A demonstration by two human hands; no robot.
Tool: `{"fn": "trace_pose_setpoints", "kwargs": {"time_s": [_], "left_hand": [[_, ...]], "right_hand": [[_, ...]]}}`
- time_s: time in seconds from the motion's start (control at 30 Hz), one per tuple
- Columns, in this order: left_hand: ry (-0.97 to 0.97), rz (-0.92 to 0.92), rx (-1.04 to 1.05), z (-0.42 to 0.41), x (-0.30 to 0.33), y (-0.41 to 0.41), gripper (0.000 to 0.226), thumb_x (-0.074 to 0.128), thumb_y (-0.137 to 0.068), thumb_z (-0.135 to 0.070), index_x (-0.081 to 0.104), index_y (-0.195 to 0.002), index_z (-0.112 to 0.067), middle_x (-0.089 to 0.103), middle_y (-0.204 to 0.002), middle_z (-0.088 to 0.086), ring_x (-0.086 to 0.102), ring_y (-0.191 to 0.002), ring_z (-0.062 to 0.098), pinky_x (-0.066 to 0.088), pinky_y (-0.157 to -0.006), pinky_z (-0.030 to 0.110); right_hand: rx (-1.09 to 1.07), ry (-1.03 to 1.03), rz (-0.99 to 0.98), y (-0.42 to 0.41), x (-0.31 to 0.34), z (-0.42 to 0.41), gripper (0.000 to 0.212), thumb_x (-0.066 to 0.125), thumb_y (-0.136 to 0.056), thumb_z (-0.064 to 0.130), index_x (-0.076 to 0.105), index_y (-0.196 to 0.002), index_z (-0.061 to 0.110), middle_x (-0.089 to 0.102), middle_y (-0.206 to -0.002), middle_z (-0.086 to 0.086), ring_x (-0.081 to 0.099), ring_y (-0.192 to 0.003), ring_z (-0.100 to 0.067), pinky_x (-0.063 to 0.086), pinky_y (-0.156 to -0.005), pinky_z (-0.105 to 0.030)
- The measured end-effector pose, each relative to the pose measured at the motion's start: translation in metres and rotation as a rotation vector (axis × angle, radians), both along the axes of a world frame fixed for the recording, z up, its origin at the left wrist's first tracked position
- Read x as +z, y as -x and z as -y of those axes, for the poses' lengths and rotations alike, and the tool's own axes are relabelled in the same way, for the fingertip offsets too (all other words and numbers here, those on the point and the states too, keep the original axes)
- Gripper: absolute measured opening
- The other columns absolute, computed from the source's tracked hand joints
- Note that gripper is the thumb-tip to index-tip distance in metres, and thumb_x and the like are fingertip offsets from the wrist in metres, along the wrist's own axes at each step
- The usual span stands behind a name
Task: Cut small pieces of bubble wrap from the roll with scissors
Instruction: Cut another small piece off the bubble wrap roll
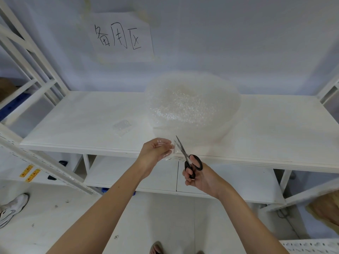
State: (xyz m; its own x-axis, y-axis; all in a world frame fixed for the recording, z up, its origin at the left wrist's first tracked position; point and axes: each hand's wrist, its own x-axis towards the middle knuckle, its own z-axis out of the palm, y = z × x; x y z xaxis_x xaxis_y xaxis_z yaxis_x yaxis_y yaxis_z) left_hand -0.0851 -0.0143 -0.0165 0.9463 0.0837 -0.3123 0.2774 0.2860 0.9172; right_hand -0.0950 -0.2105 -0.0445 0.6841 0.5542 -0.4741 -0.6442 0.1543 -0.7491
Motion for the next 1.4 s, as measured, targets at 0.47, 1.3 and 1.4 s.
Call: {"fn": "trace_pose_setpoints", "kwargs": {"time_s": [0.47, 1.3, 1.4], "left_hand": [[-0.026, -0.046, -0.072, 0.002, -0.003, 0.007, 0.009, 0.065, -0.088, 0.002, 0.068, -0.093, -0.004, 0.074, -0.088, 0.011, 0.07, -0.083, 0.016, 0.056, -0.075, 0.02], [-0.026, -0.051, -0.1, 0.005, -0.007, 0.007, 0.009, 0.064, -0.09, -0.002, 0.067, -0.099, -0.002, 0.074, -0.091, 0.011, 0.071, -0.086, 0.014, 0.055, -0.076, 0.018], [-0.027, -0.05, -0.103, 0.005, -0.009, 0.008, 0.01, 0.064, -0.09, -0.001, 0.067, -0.1, -0.002, 0.074, -0.094, 0.014, 0.071, -0.088, 0.015, 0.055, -0.077, 0.019]], "right_hand": [[-0.007, -0.065, -0.081, -0.009, 0.001, -0.004, 0.053, 0.072, -0.064, 0.059, 0.049, -0.059, 0.011, 0.043, -0.069, -0.007, 0.039, -0.06, -0.021, 0.045, -0.066, -0.032], [-0.039, -0.108, -0.062, -0.013, 0.002, 0.001, 0.059, 0.086, -0.056, 0.052, 0.043, -0.067, 0.012, 0.04, -0.067, -0.007, 0.036, -0.058, -0.02, 0.043, -0.062, -0.031], [-0.041, -0.083, -0.062, -0.016, 0.003, -0.001, 0.05, 0.073, -0.072, 0.051, 0.045, -0.065, 0.011, 0.04, -0.068, -0.007, 0.037, -0.057, -0.02, 0.044, -0.063, -0.031]]}}
